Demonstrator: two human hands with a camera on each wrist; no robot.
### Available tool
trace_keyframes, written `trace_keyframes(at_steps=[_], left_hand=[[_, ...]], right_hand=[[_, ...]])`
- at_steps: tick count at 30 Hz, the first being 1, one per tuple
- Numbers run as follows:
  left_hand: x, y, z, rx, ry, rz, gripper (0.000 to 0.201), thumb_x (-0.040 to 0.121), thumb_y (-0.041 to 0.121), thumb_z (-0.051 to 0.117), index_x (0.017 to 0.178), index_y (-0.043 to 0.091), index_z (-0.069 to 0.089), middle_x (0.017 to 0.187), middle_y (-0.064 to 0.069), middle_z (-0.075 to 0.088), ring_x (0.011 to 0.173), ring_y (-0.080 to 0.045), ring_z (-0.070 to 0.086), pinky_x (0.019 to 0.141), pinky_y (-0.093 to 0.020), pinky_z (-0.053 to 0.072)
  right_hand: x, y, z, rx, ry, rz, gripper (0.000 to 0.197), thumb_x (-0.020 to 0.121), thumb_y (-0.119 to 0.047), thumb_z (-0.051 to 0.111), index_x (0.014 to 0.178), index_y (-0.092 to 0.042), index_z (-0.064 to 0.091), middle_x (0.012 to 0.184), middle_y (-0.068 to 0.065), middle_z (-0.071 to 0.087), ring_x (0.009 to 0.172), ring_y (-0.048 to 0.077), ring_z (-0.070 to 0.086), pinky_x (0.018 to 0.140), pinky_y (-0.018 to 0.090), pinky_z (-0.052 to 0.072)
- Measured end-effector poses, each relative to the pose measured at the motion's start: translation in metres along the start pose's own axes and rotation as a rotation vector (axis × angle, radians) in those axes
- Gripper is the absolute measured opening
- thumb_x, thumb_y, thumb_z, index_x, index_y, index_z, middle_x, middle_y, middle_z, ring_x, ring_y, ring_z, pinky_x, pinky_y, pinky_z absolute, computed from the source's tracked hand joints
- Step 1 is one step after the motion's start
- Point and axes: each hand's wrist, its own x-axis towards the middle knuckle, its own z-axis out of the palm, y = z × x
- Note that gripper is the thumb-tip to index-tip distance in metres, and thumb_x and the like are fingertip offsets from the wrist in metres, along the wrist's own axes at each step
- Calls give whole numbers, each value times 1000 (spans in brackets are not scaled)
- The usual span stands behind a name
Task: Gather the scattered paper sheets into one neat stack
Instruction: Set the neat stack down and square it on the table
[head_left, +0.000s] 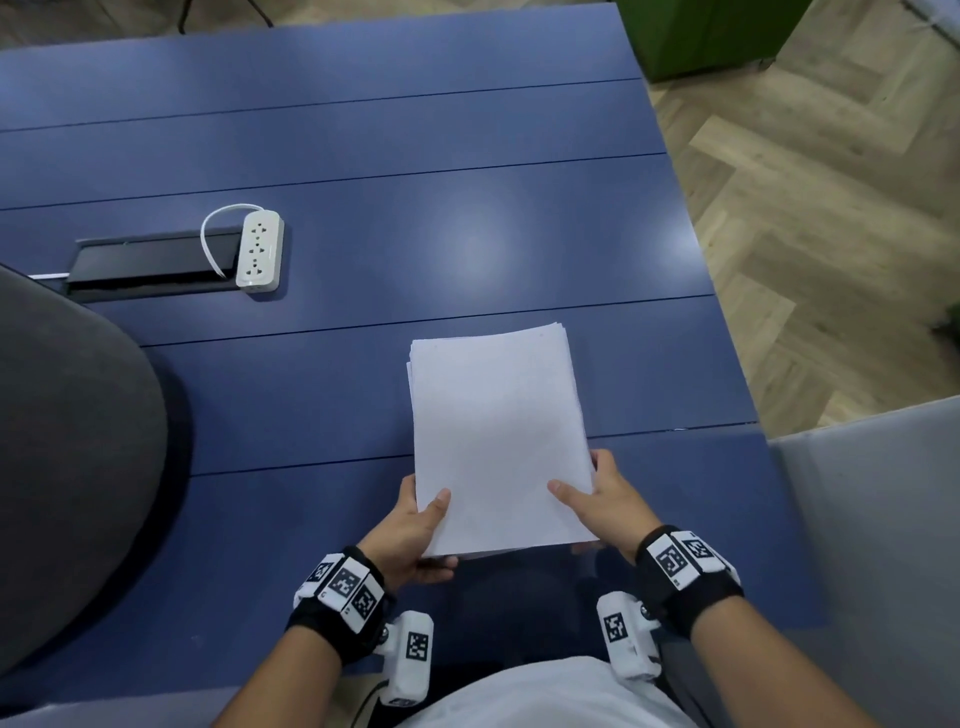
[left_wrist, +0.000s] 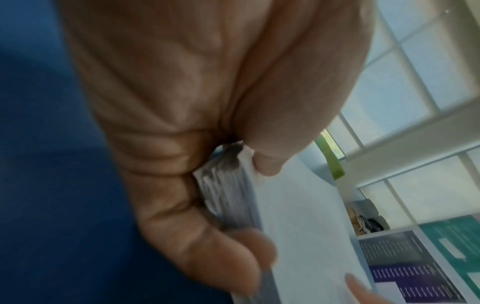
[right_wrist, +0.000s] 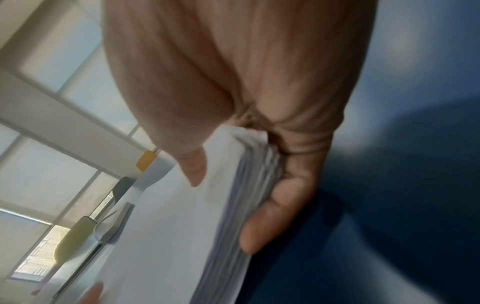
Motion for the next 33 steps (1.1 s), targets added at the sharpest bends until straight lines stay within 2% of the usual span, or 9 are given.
trace_keyframes(at_steps=[3,6,9,11,15,19,24,26,33], left_hand=[[-2,2,-2,16,-17,-14,34,101,50,48,129,41,31,121,-12,61,68,-30,67,64,-39,59],[-7,7,-3,59,-32,-33,34,100,51,49,127,42,32,126,-9,59,79,-36,71,69,-45,61],[-7,10,-4,17,-24,14,30,103,35,52,127,37,33,127,-6,56,98,-37,67,75,-57,60],[-6,11,-1,-48,-17,47,35,104,21,52,130,32,32,131,-5,52,108,-33,62,68,-50,61],[-2,17,7,-30,72,71,39,103,12,50,135,22,29,123,-7,58,97,-28,65,57,-35,57],[0,27,5,160,169,-3,38,97,35,54,128,21,36,116,-7,63,96,-30,68,73,-48,62],[9,27,-8,762,335,35,48,94,63,41,117,21,47,116,-7,63,100,-30,64,83,-40,56],[15,27,-11,830,383,51,51,92,68,38,108,21,51,114,-7,64,102,-31,61,92,-45,53],[16,32,-9,901,428,45,57,93,72,34,104,19,53,112,-9,61,98,-32,59,90,-43,53]], right_hand=[[2,4,0,-186,52,-42,39,94,-35,67,120,-20,43,115,-2,64,98,20,66,70,39,63],[2,7,-3,-244,59,-82,36,97,-31,64,123,-16,45,117,0,64,99,18,62,60,18,50],[1,7,-4,-266,55,-118,38,98,-28,62,129,-18,43,115,-5,63,101,18,60,82,25,47],[0,7,0,-299,54,-159,41,98,-26,61,133,-20,41,116,-4,64,106,20,62,90,28,47],[4,9,-1,-318,24,-174,41,99,-25,57,137,-23,42,123,-3,64,112,20,60,94,27,43],[9,12,-3,-389,42,-147,47,94,-38,58,137,-26,44,128,1,59,120,23,56,106,40,46],[14,12,2,-477,95,-120,41,93,-40,59,126,-20,49,122,5,57,118,27,53,101,41,47],[15,11,1,-500,119,-102,40,94,-40,60,124,-17,49,121,7,53,116,27,51,99,39,46],[19,15,2,-456,130,-117,48,94,-35,64,134,-20,42,125,10,51,116,28,51,100,41,45]])
